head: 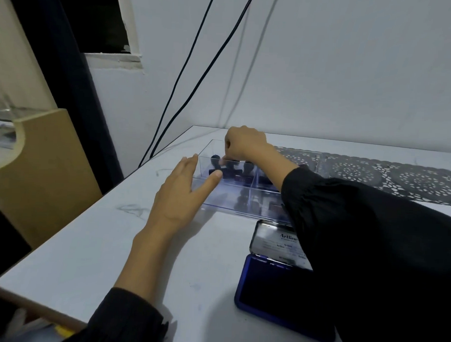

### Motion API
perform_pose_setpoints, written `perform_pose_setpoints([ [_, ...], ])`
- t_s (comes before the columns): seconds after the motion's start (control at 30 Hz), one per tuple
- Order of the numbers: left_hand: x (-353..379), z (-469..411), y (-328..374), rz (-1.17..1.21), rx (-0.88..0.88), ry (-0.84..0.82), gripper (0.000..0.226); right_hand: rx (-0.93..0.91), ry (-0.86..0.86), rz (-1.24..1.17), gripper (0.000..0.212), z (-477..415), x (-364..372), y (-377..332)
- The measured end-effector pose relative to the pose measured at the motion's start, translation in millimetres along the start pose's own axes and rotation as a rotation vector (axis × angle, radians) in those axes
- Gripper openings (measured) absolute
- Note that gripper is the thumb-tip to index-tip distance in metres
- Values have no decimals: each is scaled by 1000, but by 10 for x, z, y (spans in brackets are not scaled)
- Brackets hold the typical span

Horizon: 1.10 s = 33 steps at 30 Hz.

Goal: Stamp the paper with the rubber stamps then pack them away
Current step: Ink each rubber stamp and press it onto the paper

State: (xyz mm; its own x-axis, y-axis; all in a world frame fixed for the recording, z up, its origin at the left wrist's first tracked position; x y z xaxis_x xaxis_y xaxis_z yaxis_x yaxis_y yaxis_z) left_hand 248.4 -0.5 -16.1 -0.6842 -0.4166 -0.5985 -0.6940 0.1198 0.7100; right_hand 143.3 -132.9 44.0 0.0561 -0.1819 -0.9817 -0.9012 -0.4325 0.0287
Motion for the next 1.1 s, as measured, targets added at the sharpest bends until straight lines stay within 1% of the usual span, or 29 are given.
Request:
perform_pose_setpoints([
  [0.03, -2, -3, 6, 13, 9, 2, 87, 3, 15, -16, 17, -11, 34, -11],
  [0.1, 2, 3, 12, 27, 24, 3, 87, 37, 28, -88, 21, -26, 64, -3],
  [0.2, 3, 2, -4, 29, 25, 3, 87, 92, -30, -347, 26, -5, 0, 64],
  [0.3, 3, 3, -21, 36, 23, -3, 87, 67, -25, -642, 25, 71, -192, 128],
  [0.37, 1, 4, -29, 43, 19, -8, 86, 63, -24, -794, 25, 165, -343, 190],
  [0.47, -2, 10, -43, 57, 13, -16, 86, 16, -103, -900, 26, 431, -555, 240],
  [0.53, -18, 21, -44, 67, 10, -31, 88, -29, -155, -918, 24, 680, -653, 264],
  [0.63, -63, 68, -26, 96, -1, -51, 93, -36, -212, -875, 13, 1104, -678, 320],
  [0.73, -141, 288, 67, 192, -3, 6, 86, -71, -313, -834, 6, 1516, -589, 331],
  [0.77, -160, 410, 114, 225, 4, 26, 83, -87, -354, -815, 6, 1643, -544, 332],
  [0.83, -153, 704, 197, 288, -17, 7, 82, -112, -412, -767, 16, 1857, -434, 337],
  [0.87, -128, 846, 233, 309, -34, -39, 84, -123, -418, -745, 24, 1934, -373, 337],
  [0.93, -57, 1082, 311, 271, -42, -174, 94, -154, -380, -739, 37, 2042, -272, 315],
  [1.03, 58, 1262, 403, 230, -73, -357, 109, -164, -262, -741, 43, 2068, -142, 295],
  [1.1, 126, 1343, 498, 129, -58, -437, 117, -152, -194, -674, 44, 2055, -88, 274],
])
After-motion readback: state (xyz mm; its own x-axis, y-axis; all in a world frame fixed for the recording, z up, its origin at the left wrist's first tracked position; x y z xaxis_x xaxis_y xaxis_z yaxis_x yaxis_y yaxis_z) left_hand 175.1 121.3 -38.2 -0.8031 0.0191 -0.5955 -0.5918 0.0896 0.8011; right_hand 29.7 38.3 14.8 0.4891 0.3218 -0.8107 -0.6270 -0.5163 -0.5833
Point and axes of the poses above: each hand's wrist, its own z-axis away from the middle knuckle, its own x-axis out of the palm, y = z × x, the point moved 5 cm from there along -z, towards the middle knuckle, and after that the axes turned 5 degrees about z, right-handed, at the moved point
